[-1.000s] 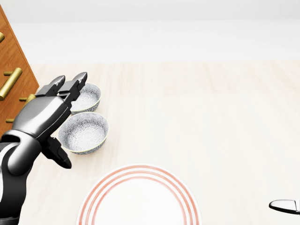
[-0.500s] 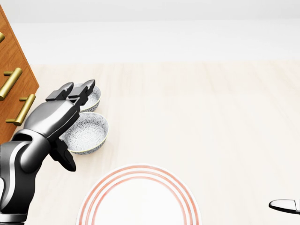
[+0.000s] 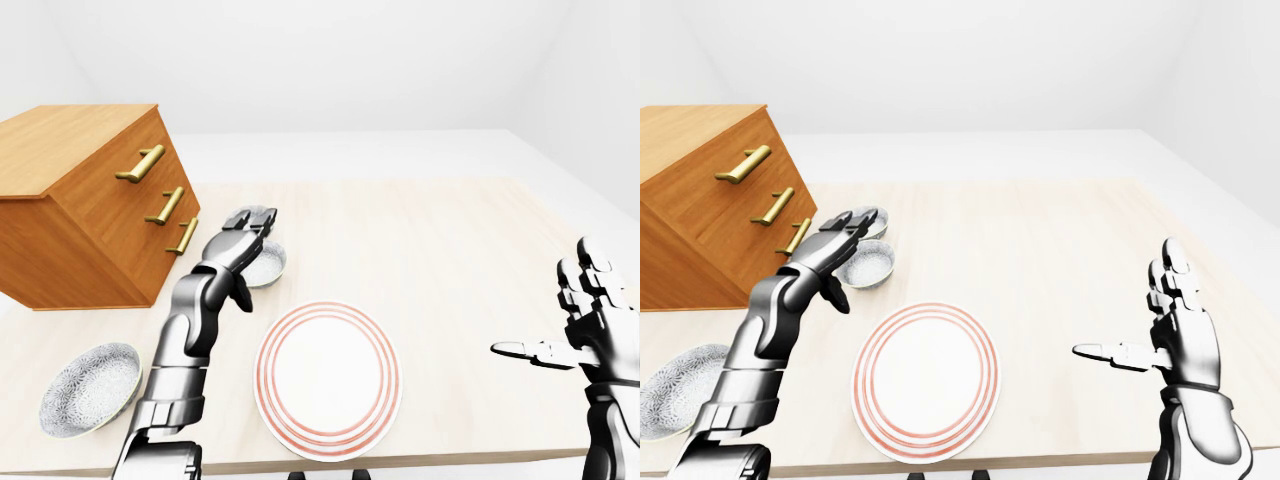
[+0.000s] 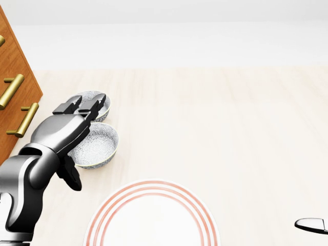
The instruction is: Put the bowl in the middle on the plate.
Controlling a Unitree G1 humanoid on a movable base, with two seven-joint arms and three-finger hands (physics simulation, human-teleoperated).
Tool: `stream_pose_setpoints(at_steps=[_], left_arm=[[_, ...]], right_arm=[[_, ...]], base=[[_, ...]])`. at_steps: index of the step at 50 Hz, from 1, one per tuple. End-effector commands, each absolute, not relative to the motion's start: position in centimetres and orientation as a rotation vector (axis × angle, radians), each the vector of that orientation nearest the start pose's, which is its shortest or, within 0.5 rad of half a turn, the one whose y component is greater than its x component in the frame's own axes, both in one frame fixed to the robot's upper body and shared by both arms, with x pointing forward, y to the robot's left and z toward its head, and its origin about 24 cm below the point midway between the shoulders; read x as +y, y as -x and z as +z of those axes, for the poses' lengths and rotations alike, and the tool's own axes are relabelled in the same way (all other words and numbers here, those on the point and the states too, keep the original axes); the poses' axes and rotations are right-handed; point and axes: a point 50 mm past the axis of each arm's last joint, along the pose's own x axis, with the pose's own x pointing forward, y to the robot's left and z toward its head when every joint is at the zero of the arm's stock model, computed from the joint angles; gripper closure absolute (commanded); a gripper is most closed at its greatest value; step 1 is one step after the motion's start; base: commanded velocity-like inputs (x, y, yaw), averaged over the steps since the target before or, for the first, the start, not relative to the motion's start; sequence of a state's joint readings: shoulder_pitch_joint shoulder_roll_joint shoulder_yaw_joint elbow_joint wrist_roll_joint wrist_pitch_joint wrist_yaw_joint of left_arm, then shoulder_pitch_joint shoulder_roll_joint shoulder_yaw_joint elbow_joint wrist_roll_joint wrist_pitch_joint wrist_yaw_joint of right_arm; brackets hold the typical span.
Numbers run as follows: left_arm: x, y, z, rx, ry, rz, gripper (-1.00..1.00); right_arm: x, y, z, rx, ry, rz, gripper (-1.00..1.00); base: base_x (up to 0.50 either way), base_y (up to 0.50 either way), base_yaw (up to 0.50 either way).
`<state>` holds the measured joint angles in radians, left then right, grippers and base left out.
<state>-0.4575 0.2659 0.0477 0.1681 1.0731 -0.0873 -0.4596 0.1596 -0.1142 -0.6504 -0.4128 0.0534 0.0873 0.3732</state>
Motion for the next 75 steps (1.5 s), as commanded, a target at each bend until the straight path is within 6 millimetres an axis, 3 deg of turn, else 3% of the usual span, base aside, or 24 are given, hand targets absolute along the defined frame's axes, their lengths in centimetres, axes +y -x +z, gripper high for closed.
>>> stream_pose_setpoints(at_steps=[1, 21, 36, 69, 75], left_arm=[[17.2, -33.6, 12.2, -0.021, -1.427, -0.262, -1.00], [16.5, -34.1, 11.7, -0.009, -1.521, -0.257, -1.00], [16.3, -33.4, 10.8, 0.009, -1.526, -0.278, -1.00], [16.1, -35.4, 9.7, 0.035, -1.573, -0.274, -1.00], [16.8, -36.2, 9.1, 0.066, -1.613, -0.261, -1.00]], right_arm=[[-29.4, -17.4, 11.8, -0.179, 0.257, -0.269, -1.00], [-29.7, -17.4, 12.2, -0.195, 0.256, -0.295, -1.00], [-29.8, -17.4, 11.9, -0.183, 0.249, -0.297, -1.00], [-29.8, -17.4, 11.8, -0.180, 0.247, -0.296, -1.00], [-29.7, -17.3, 12.1, -0.193, 0.254, -0.294, -1.00]], base=[[0.00, 0.00, 0.00], [0.00, 0.00, 0.00], [0.00, 0.00, 0.00], [0.00, 0.00, 0.00], [0.00, 0.00, 0.00]])
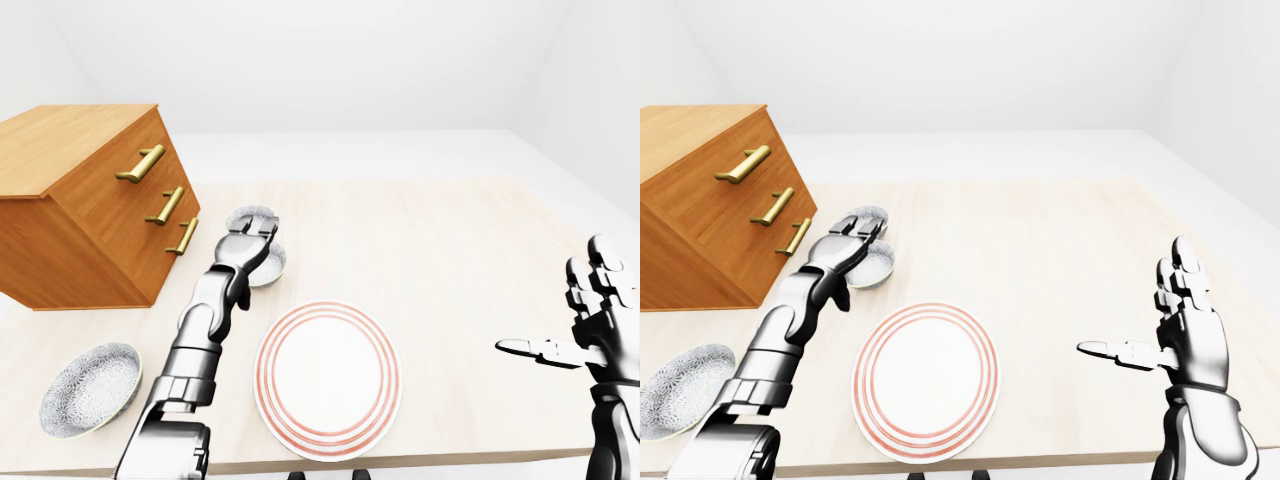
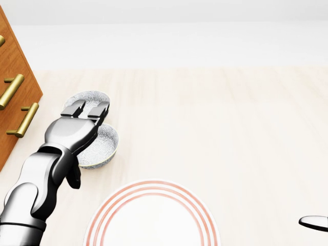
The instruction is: Put the bowl in the middle on the plate.
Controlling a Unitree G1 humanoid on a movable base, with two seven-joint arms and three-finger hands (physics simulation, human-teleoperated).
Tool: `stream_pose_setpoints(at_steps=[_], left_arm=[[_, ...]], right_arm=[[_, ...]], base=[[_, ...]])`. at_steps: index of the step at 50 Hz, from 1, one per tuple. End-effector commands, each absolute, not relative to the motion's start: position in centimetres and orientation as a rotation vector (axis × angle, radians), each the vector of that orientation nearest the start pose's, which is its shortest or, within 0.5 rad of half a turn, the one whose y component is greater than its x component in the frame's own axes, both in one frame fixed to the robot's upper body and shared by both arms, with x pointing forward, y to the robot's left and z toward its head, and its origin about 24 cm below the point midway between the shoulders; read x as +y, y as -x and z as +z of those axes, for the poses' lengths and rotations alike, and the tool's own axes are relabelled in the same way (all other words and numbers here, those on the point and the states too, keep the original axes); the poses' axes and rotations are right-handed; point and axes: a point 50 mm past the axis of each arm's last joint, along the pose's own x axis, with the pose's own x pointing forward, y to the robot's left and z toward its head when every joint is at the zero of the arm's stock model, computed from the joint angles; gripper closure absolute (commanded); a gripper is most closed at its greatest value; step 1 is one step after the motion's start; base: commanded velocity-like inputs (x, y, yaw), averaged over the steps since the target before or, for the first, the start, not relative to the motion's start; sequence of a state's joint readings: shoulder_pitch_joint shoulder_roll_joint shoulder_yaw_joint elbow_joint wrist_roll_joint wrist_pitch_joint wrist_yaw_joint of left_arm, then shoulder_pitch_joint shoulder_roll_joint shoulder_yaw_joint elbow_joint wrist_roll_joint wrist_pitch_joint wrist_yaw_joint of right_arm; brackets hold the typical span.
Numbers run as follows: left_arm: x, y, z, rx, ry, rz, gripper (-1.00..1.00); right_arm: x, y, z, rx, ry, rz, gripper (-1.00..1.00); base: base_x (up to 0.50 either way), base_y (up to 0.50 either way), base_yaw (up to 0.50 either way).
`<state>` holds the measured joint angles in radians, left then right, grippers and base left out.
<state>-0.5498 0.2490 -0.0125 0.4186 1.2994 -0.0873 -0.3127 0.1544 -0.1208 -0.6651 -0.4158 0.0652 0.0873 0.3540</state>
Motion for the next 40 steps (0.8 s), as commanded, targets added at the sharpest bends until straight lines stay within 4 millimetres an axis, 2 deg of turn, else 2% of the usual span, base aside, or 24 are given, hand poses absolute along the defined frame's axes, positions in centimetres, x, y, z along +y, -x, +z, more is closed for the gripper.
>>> stream_pose_setpoints(at_steps=[1, 10, 40], left_arm=[[16.9, -36.2, 8.9, 0.070, -1.611, -0.263, -1.00], [17.3, -36.4, 8.2, 0.097, -1.611, -0.266, -1.00], [17.0, -36.2, 6.5, 0.128, -1.608, -0.308, -1.00]], right_arm=[[-29.7, -17.3, 12.1, -0.192, 0.255, -0.293, -1.00], [-29.7, -17.3, 12.0, -0.186, 0.253, -0.294, -1.00], [-29.7, -17.3, 12.0, -0.187, 0.254, -0.295, -1.00]], base=[[0.00, 0.00, 0.00], [0.00, 0.00, 0.00], [0.00, 0.00, 0.00]])
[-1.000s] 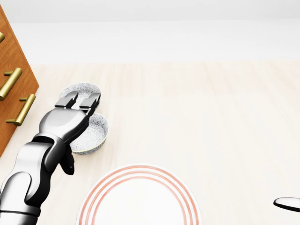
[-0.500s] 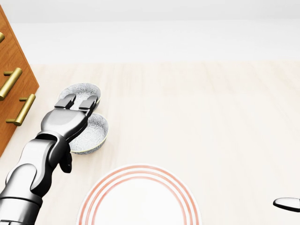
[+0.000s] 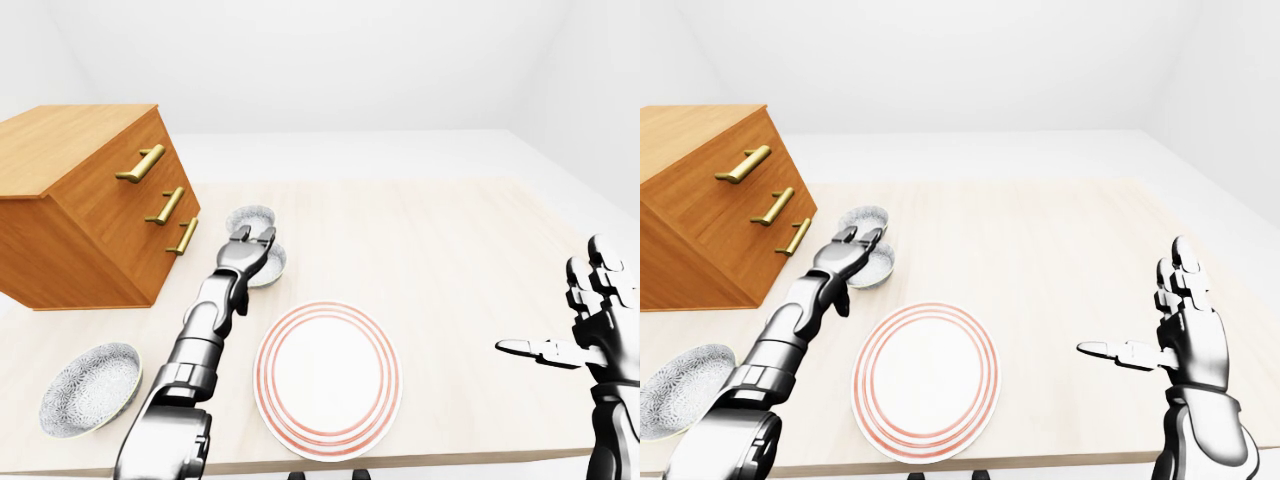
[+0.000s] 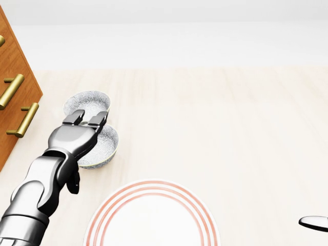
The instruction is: Put the bowl in the middle on the plate.
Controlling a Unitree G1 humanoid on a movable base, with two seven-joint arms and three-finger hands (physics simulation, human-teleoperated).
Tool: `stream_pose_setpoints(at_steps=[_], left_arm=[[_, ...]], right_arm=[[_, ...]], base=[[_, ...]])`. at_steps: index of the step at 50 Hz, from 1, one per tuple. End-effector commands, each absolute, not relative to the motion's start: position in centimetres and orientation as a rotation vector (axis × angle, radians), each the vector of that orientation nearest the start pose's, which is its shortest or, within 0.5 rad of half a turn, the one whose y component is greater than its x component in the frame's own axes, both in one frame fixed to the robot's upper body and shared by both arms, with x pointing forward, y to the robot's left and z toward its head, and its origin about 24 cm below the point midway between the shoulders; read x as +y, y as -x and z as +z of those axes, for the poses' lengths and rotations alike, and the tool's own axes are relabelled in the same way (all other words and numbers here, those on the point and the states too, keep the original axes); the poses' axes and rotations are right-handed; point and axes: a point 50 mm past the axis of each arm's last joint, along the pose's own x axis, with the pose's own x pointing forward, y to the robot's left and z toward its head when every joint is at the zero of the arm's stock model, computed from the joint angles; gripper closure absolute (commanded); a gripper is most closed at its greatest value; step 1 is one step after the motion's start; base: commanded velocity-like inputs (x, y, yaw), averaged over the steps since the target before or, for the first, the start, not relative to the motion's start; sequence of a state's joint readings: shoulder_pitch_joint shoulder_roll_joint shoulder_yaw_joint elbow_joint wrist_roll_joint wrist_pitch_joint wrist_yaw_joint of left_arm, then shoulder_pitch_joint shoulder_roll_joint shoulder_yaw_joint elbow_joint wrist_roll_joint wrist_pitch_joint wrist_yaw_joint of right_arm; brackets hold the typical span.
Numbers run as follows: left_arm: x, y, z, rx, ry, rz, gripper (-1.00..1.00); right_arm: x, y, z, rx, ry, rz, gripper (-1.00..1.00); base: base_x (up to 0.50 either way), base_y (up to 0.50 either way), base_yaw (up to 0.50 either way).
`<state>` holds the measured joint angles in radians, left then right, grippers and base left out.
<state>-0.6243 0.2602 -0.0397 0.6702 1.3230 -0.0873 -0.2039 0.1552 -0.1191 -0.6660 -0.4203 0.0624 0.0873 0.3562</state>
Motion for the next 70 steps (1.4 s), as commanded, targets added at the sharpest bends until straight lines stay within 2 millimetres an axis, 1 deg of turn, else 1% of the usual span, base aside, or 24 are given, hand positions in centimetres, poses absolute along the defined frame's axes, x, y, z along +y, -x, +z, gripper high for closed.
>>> stream_pose_setpoints(at_steps=[1, 6, 9, 12, 19, 29, 34, 42, 49, 57, 60, 70], left_arm=[[17.0, -36.2, 6.4, 0.130, -1.607, -0.310, -1.00], [16.9, -36.1, 6.3, 0.131, -1.609, -0.314, -1.00], [16.9, -36.1, 6.0, 0.137, -1.609, -0.316, -1.00], [16.8, -36.2, 5.8, 0.138, -1.607, -0.319, -1.00], [16.8, -36.0, 5.0, 0.146, -1.607, -0.328, -1.00], [16.8, -35.9, 3.8, 0.166, -1.612, -0.340, -1.00], [16.8, -35.9, 3.8, 0.167, -1.614, -0.343, -1.00], [16.9, -36.0, 3.6, 0.172, -1.618, -0.341, -1.00], [16.8, -36.6, 3.9, 0.162, -1.639, -0.333, -1.00], [16.6, -36.9, 3.4, 0.172, -1.651, -0.341, -1.00], [16.6, -36.9, 3.3, 0.176, -1.654, -0.342, -1.00], [16.7, -37.0, 3.2, 0.185, -1.654, -0.346, -1.00]], right_arm=[[-29.8, -17.4, 11.9, -0.183, 0.252, -0.294, -1.00], [-29.7, -17.4, 12.0, -0.186, 0.252, -0.293, -1.00], [-29.6, -17.3, 12.3, -0.198, 0.260, -0.291, -1.00], [-29.6, -17.4, 12.2, -0.194, 0.259, -0.292, -1.00], [-29.7, -17.4, 11.9, -0.184, 0.253, -0.292, -1.00], [-29.6, -17.3, 12.1, -0.191, 0.258, -0.287, -1.00], [-29.6, -17.3, 11.9, -0.185, 0.253, -0.286, -1.00], [-29.6, -17.0, 12.3, -0.199, 0.256, -0.283, -1.00], [-29.6, -17.0, 12.3, -0.201, 0.256, -0.281, -1.00], [-29.5, -16.9, 12.5, -0.209, 0.259, -0.281, -1.00], [-29.6, -17.0, 12.3, -0.200, 0.254, -0.281, -1.00], [-29.5, -17.0, 12.4, -0.207, 0.258, -0.281, -1.00]], base=[[0.00, 0.00, 0.00], [0.00, 0.00, 0.00], [0.00, 0.00, 0.00], [0.00, 0.00, 0.00], [0.00, 0.00, 0.00], [0.00, 0.00, 0.00], [0.00, 0.00, 0.00], [0.00, 0.00, 0.00], [0.00, 0.00, 0.00], [0.00, 0.00, 0.00], [0.00, 0.00, 0.00], [0.00, 0.00, 0.00]])
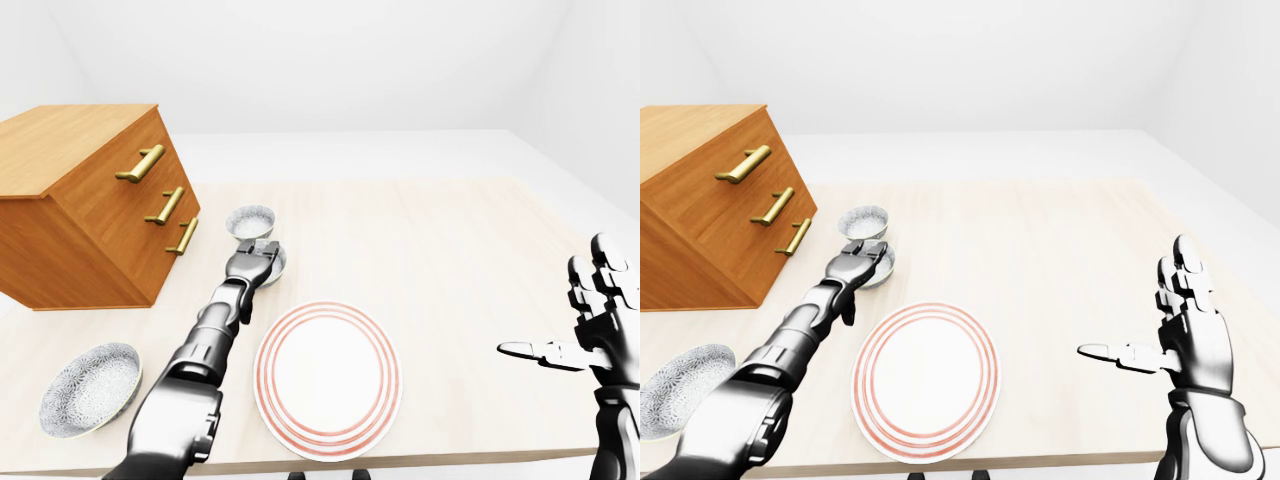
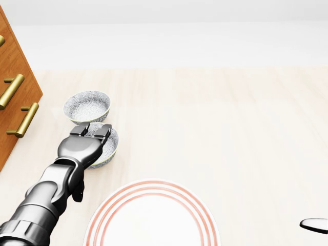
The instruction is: Put the bowl in the middle on the plate.
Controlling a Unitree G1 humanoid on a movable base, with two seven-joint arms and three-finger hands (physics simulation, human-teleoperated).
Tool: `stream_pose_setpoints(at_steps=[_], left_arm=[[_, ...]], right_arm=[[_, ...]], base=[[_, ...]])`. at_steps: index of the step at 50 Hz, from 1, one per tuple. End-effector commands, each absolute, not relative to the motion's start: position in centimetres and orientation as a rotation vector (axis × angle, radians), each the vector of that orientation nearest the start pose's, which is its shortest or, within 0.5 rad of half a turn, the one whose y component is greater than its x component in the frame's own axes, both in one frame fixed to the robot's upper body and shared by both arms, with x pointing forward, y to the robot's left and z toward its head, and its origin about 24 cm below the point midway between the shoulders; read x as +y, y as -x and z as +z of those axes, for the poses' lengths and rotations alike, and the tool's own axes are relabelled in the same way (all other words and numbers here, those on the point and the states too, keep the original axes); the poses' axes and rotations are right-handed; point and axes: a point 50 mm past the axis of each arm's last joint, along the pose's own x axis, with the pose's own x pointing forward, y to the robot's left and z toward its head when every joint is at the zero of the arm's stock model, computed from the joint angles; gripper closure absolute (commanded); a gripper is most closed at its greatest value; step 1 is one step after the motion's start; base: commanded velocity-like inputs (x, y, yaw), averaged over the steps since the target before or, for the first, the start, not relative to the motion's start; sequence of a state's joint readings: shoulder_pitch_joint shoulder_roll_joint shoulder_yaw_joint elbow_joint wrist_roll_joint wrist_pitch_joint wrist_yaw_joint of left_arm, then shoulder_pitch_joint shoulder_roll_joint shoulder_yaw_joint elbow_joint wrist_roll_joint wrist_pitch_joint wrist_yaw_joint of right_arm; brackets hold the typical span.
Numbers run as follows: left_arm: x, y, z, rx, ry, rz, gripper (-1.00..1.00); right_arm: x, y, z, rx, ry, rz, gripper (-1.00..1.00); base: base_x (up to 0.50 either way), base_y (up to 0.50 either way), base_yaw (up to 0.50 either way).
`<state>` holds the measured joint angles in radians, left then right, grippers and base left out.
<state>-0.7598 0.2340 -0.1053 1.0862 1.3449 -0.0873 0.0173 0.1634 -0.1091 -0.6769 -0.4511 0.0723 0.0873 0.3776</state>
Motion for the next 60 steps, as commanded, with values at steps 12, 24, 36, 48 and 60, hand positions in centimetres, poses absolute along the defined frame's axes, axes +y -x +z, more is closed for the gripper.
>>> stream_pose_setpoints(at_steps=[12, 24, 36, 48, 60], left_arm=[[16.4, -37.3, 3.5, 0.178, -1.662, -0.352, -1.00], [16.2, -37.1, 3.1, 0.185, -1.663, -0.360, -1.00], [16.0, -36.7, 2.4, 0.197, -1.653, -0.377, -1.00], [16.1, -36.8, 2.4, 0.204, -1.661, -0.385, -1.00], [16.0, -36.8, 2.4, 0.206, -1.658, -0.389, -1.00]], right_arm=[[-29.6, -17.0, 12.3, -0.200, 0.252, -0.281, -1.00], [-29.6, -17.0, 12.4, -0.206, 0.256, -0.281, -1.00], [-29.6, -17.0, 12.3, -0.200, 0.253, -0.281, -1.00], [-29.6, -17.1, 12.2, -0.196, 0.250, -0.282, -1.00], [-29.6, -17.0, 12.3, -0.204, 0.252, -0.281, -1.00]], base=[[0.00, 0.00, 0.00], [0.00, 0.00, 0.00], [0.00, 0.00, 0.00], [0.00, 0.00, 0.00], [0.00, 0.00, 0.00]])
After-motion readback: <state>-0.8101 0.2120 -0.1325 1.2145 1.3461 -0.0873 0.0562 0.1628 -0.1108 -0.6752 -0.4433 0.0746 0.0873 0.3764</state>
